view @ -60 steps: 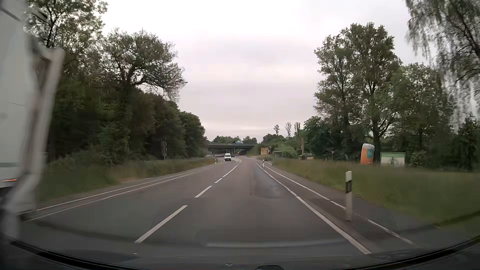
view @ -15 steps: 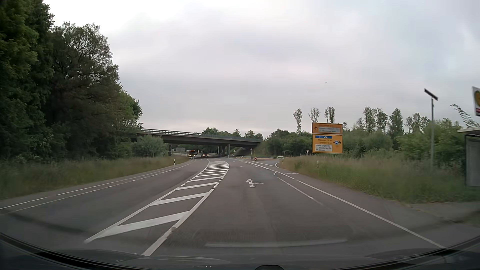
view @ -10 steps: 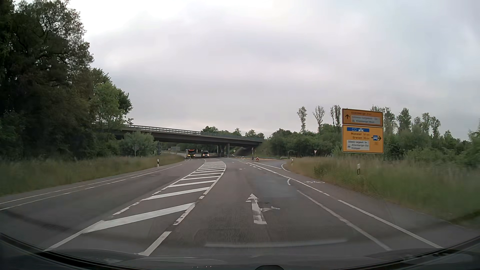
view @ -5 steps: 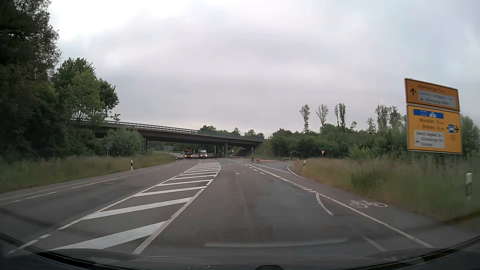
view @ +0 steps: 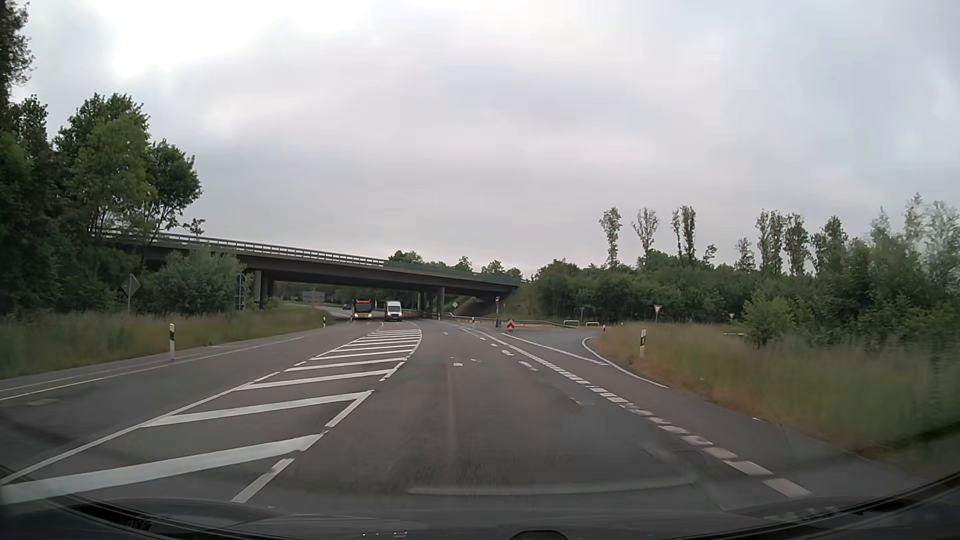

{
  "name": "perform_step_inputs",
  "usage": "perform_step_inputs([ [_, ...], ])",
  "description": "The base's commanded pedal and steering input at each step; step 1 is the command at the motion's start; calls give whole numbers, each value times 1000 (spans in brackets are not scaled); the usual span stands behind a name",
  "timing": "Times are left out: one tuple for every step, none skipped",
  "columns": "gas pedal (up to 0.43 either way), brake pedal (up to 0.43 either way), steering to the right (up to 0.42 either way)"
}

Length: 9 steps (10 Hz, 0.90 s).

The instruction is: Follow the waypoints while adhering to traffic rules and regulations

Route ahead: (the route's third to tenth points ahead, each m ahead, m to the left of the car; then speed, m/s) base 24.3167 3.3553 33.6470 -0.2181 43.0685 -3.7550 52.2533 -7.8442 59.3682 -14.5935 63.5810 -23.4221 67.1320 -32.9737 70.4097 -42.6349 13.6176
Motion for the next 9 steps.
perform_step_inputs([
  [0,0,15],
  [0,0,15],
  [0,0,15],
  [0,0,17],
  [39,0,23],
  [98,0,24],
  [98,0,24],
  [98,0,24],
  [98,0,24],
])
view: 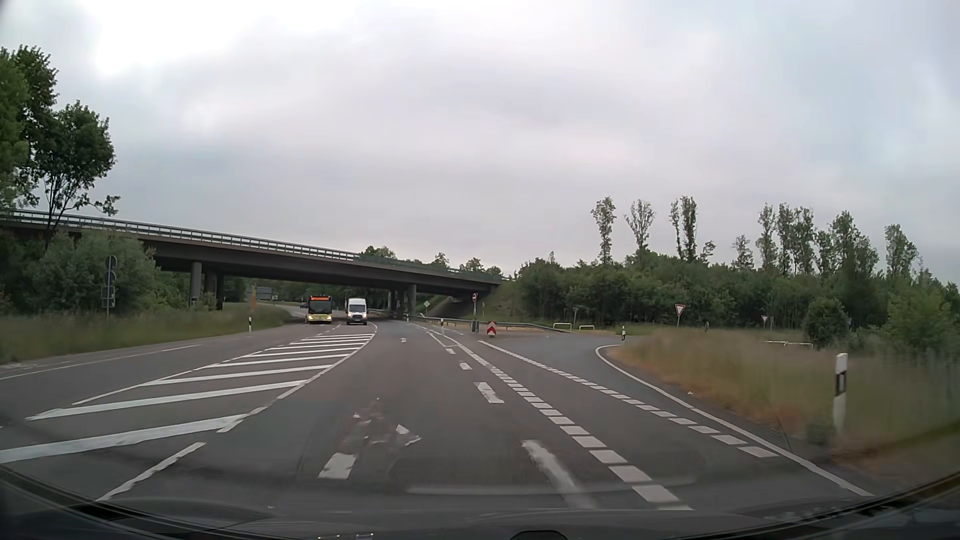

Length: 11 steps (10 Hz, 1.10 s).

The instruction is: Follow the waypoints while adhering to traffic rules and regulations

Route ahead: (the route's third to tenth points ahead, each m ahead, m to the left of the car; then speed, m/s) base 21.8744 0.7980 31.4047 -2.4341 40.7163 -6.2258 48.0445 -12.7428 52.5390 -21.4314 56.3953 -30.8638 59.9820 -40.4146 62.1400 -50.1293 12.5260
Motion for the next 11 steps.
perform_step_inputs([
  [98,0,24],
  [98,0,22],
  [98,0,16],
  [98,0,16],
  [47,0,16],
  [0,0,16],
  [0,0,16],
  [0,0,24],
  [0,0,28],
  [0,0,32],
  [0,0,33],
])
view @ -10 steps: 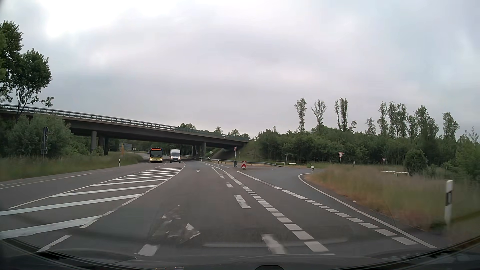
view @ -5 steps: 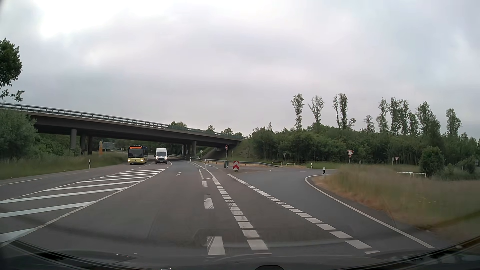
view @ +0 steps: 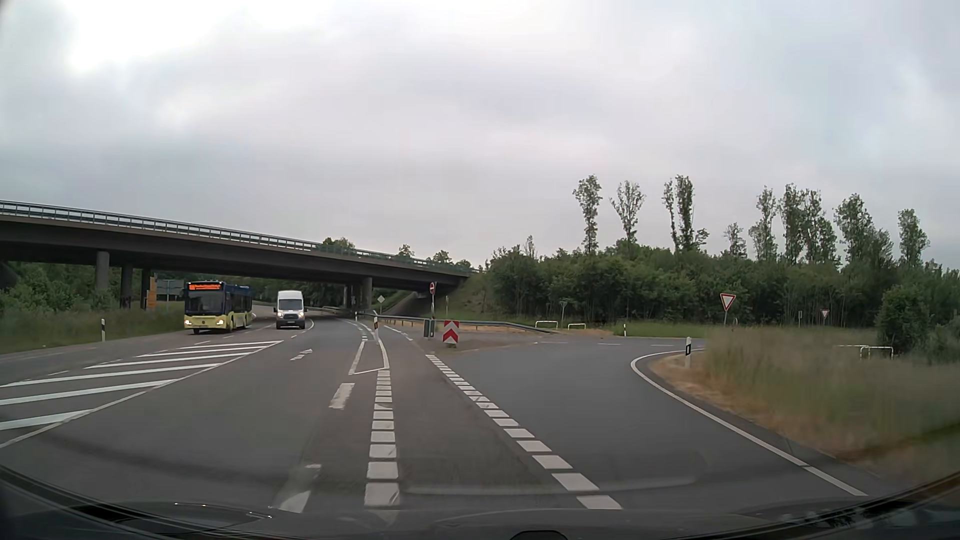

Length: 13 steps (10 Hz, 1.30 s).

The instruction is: Follow the waypoints while adhering to traffic rules and regulations

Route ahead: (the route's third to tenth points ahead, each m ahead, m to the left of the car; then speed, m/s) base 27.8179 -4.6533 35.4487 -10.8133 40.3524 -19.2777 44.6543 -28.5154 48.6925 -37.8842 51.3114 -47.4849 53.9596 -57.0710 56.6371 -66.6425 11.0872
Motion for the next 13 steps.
perform_step_inputs([
  [0,0,34],
  [0,0,40],
  [0,61,52],
  [0,134,57],
  [0,177,60],
  [0,207,61],
  [0,213,65],
  [0,238,73],
  [0,244,79],
  [0,268,80],
  [0,274,80],
  [0,280,80],
  [0,280,82],
])
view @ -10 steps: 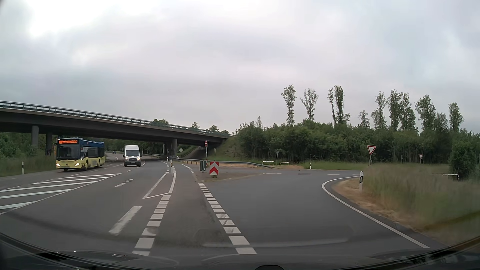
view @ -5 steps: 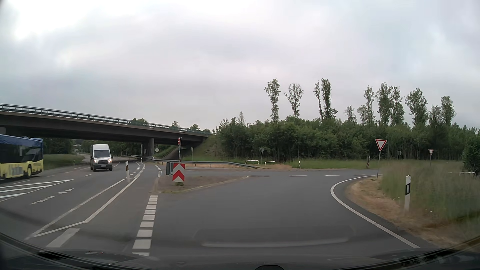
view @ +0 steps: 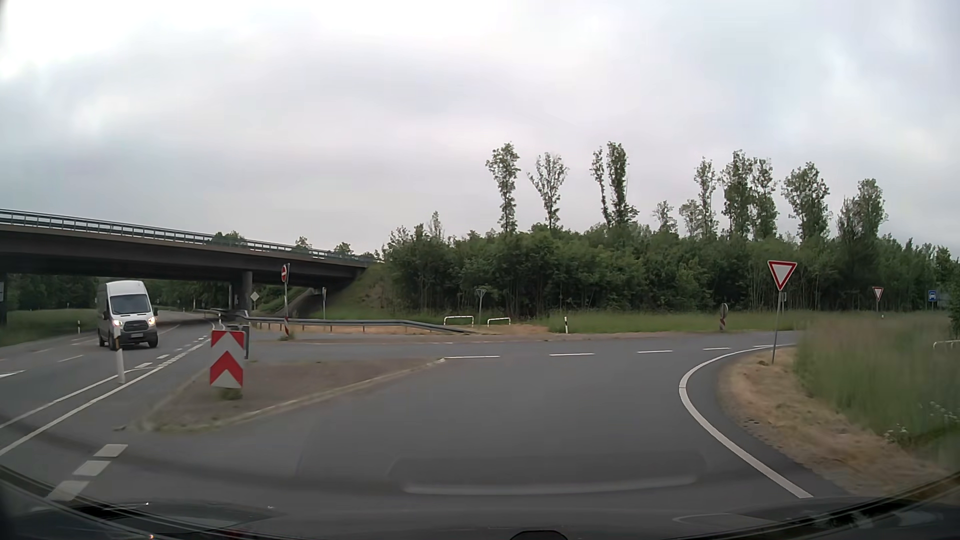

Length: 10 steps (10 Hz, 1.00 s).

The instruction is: Follow the waypoints while adhering to traffic rules and regulations

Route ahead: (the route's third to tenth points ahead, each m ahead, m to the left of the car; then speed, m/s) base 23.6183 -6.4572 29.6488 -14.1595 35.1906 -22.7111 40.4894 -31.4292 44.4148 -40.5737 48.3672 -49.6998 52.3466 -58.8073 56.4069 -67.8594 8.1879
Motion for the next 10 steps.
perform_step_inputs([
  [0,280,86],
  [0,287,92],
  [0,287,97],
  [0,287,100],
  [0,287,100],
  [0,287,100],
  [0,280,100],
  [0,287,101],
  [0,287,104],
  [0,287,109],
])
